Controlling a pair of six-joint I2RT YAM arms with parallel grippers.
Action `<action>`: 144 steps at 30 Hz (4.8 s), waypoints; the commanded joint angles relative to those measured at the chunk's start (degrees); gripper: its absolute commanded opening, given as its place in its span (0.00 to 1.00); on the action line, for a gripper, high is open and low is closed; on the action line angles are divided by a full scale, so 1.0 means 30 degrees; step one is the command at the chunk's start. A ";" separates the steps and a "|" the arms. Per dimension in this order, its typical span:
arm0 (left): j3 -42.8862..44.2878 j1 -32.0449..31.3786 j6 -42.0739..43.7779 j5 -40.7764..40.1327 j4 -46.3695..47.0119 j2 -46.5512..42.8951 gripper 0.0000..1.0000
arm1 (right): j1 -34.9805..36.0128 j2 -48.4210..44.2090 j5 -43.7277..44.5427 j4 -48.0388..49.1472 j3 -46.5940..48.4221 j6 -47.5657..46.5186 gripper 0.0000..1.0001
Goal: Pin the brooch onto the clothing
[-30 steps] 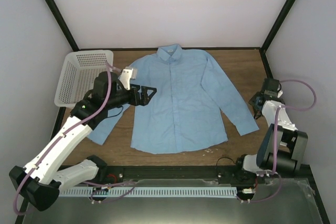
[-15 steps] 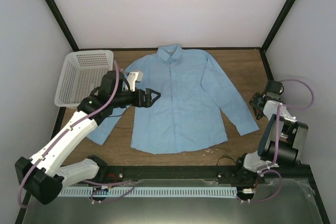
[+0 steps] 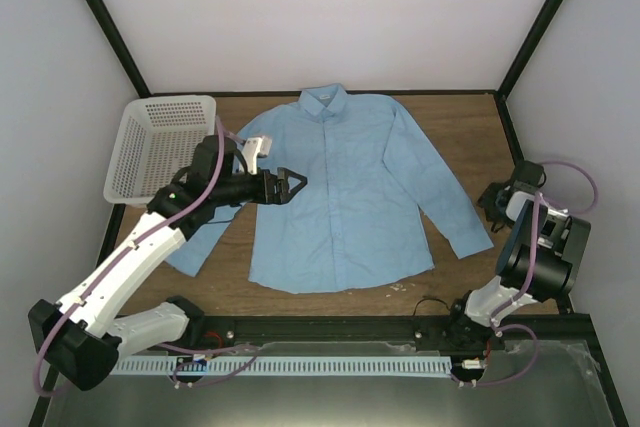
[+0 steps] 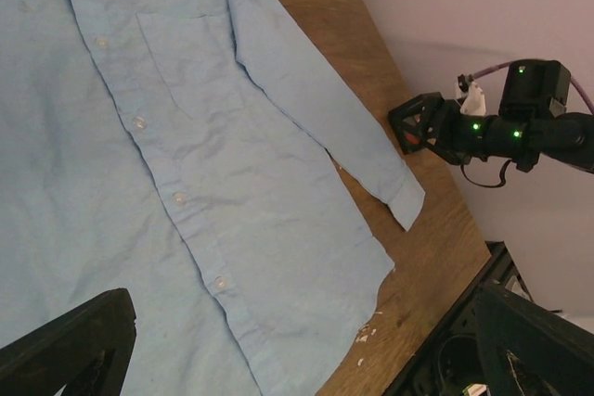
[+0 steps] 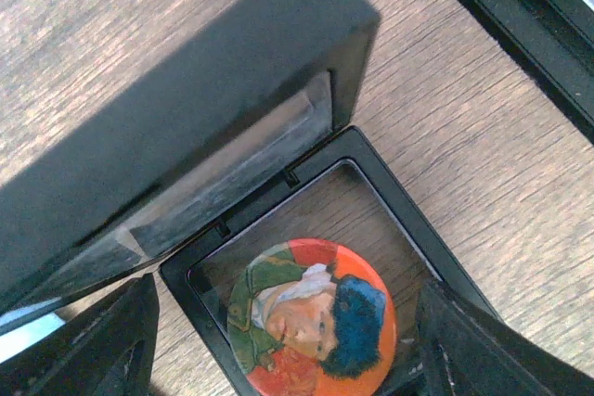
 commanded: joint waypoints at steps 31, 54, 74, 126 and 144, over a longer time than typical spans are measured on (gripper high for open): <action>-0.0609 -0.0190 -0.0148 0.0710 0.0752 0.0262 1.00 | -0.0271 0.0014 0.0974 -0.0335 0.0349 -0.0254 0.53; -0.0671 -0.0191 -0.0375 0.0742 0.0655 -0.0177 1.00 | 0.0450 0.0317 0.1773 -0.0544 0.0437 -0.0250 0.60; -0.0587 -0.0191 -0.0431 0.0816 0.0741 -0.0063 1.00 | 0.0597 -0.0121 0.0511 -0.0257 0.0068 -0.0286 0.43; 0.0214 -0.0189 -0.0576 0.0831 0.0245 0.0407 1.00 | 0.1884 0.0214 0.3060 -0.0612 0.1106 -0.0792 0.43; -0.0013 -0.0189 -0.0499 0.0873 0.0484 0.0214 1.00 | 0.2926 -0.1302 0.2694 -0.0773 0.0112 -0.0326 0.42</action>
